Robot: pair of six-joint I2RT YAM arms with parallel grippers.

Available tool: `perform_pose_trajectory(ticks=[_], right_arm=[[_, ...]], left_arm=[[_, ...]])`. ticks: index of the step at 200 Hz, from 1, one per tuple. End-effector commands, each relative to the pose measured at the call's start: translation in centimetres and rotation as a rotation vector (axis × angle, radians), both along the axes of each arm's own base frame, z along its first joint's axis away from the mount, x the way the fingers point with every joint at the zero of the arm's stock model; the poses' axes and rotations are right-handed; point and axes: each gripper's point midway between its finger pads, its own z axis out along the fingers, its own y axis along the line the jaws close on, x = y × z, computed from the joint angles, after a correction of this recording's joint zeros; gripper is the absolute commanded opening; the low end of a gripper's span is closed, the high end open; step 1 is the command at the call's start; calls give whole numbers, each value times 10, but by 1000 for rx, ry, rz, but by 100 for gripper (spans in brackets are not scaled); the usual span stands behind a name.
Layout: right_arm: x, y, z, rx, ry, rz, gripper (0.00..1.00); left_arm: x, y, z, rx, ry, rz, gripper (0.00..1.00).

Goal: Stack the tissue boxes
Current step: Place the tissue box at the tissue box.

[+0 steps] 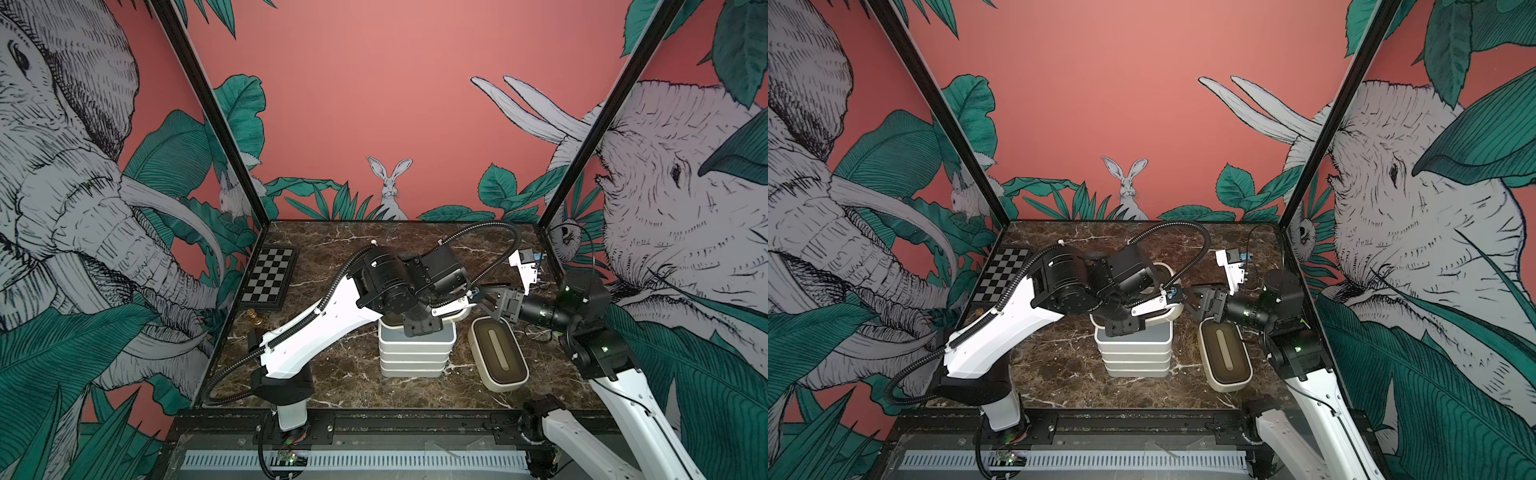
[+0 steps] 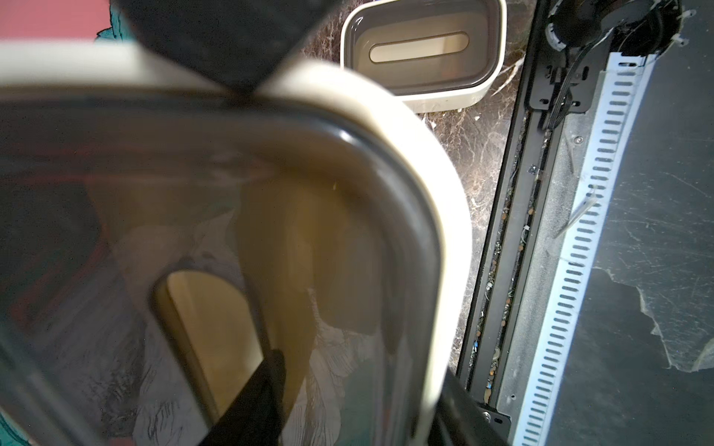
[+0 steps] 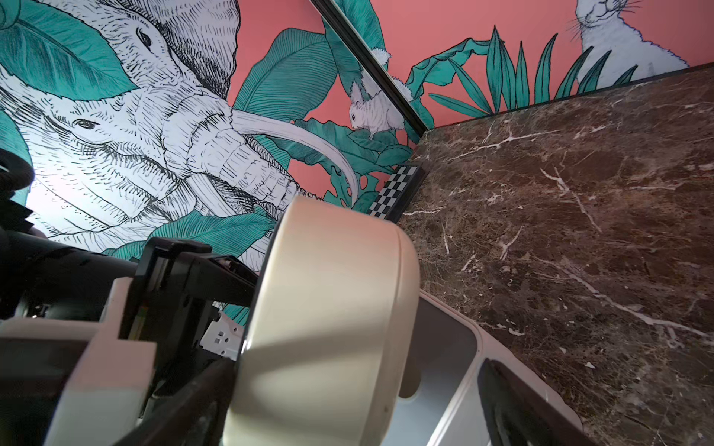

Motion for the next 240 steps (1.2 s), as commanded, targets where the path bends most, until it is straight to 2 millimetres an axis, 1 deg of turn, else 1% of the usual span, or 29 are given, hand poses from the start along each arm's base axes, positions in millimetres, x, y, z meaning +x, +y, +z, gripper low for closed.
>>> perform_pose_trajectory(ticks=[1,20,39,69,96,115,153,173,208,240], right_arm=[[-2,4,21,55,-62,38,98],[-4,5,21,58,-62,48,98],[-5,6,21,68,-62,63,98],[-2,10,16,70,-24,88,98],[-1,13,13,71,1,113,98],[-1,14,11,73,12,124,98],[-4,15,17,76,-6,138,97],[-3,16,14,75,12,147,96],[-5,17,14,78,22,168,96],[-5,19,12,75,40,175,95]], left_arm=[[-10,22,8,22,-3,-29,34],[-8,22,5,38,-12,-26,34],[-9,17,4,26,-10,-47,34],[-9,9,15,-55,-33,-73,34],[-7,8,20,-82,-54,-72,33],[-7,6,20,-86,-55,-77,33],[-6,-1,19,-77,-55,-92,33],[-5,-5,20,-83,-59,-101,33],[-3,-11,20,-83,-70,-112,33],[-2,-22,18,-90,-67,-134,33]])
